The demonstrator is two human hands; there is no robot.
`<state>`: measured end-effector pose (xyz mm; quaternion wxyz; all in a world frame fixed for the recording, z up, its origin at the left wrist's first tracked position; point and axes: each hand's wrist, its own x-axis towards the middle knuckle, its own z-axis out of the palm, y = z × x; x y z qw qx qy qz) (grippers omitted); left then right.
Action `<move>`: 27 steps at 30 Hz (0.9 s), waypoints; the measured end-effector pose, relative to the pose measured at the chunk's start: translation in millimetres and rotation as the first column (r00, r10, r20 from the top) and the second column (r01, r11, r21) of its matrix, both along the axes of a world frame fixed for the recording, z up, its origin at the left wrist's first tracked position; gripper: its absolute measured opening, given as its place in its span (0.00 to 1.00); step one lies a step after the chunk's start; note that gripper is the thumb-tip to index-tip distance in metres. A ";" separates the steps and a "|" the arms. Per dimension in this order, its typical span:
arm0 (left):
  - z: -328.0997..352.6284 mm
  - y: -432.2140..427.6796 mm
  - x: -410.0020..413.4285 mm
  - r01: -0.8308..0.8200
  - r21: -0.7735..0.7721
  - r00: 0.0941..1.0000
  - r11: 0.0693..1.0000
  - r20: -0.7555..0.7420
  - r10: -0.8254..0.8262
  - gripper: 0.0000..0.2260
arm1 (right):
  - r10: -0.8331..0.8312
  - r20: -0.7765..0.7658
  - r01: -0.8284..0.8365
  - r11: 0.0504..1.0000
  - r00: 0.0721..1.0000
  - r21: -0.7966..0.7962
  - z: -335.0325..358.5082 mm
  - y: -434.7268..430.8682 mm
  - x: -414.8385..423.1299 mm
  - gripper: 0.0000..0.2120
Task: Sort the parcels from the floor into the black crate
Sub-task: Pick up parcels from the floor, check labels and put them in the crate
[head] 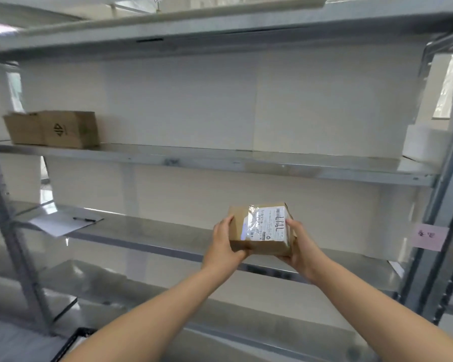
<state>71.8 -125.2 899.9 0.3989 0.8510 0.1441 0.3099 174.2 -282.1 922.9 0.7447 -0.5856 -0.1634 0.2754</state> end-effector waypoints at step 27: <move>33.6 69.6 -198.6 -0.112 -0.718 0.965 0.686 0.085 0.247 0.23 | 0.446 -0.062 -0.446 0.895 0.893 0.021 -6.5 149.5 -166.6 0.20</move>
